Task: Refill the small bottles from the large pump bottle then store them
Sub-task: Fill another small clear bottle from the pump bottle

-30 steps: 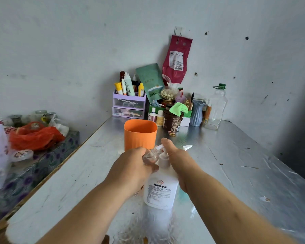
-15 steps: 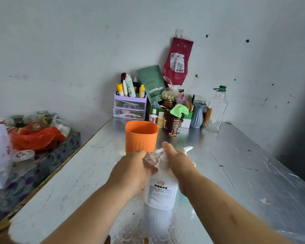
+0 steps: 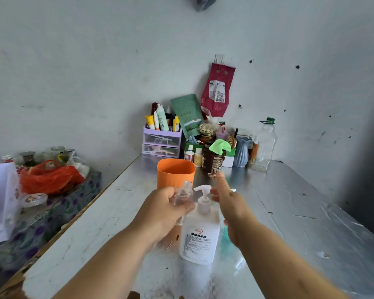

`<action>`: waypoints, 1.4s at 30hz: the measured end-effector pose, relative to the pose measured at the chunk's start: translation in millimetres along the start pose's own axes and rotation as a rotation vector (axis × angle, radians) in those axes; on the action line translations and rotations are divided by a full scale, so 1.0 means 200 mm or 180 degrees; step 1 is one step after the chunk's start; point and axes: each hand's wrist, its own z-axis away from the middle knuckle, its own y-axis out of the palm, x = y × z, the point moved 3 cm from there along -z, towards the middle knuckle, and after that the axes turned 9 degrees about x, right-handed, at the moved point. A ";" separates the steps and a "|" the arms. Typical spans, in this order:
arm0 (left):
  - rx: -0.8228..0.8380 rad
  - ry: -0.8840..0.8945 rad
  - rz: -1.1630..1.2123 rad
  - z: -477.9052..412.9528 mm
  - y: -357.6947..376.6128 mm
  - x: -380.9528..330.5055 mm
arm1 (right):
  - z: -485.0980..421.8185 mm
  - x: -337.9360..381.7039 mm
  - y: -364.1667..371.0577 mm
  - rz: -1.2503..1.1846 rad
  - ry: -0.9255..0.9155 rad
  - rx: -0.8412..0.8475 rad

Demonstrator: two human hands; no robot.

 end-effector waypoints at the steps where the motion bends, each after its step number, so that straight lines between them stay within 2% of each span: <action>1: 0.0005 -0.0009 0.0152 0.00 0.00 0.00 | 0.01 -0.01 -0.02 -0.0093 -0.0014 -0.0060; 5: 0.0059 -0.0001 0.0803 0.03 -0.01 0.00 | 0.06 -0.07 -0.08 -0.0431 -0.0136 -0.0431; 9: 0.0125 0.0065 0.1161 0.09 -0.01 0.02 | 0.12 -0.13 -0.10 -0.0457 -0.0138 -0.0589; 17: 0.0101 -0.0005 0.0694 0.23 0.05 0.21 | 0.19 -0.31 -0.11 -0.0094 -0.0215 -0.0742; 21: 0.0451 -0.0082 0.0328 0.28 0.13 0.28 | 0.22 -0.41 -0.18 0.0098 -0.0215 -0.0983; 25: 0.0818 -0.0091 0.0340 0.29 0.25 0.32 | 0.24 -0.51 -0.29 0.0481 -0.0101 -0.1189; 29: 0.0892 -0.0111 0.0351 0.27 0.34 0.36 | 0.24 -0.56 -0.35 0.1184 0.0126 -0.1043; 38: 0.0803 -0.0250 0.0400 0.29 0.40 0.45 | 0.04 -0.58 -0.34 0.2795 0.0996 -0.0740; 42: 0.0809 -0.0169 0.0209 0.30 0.41 0.46 | -0.02 -0.57 -0.31 0.3116 0.1174 -0.0771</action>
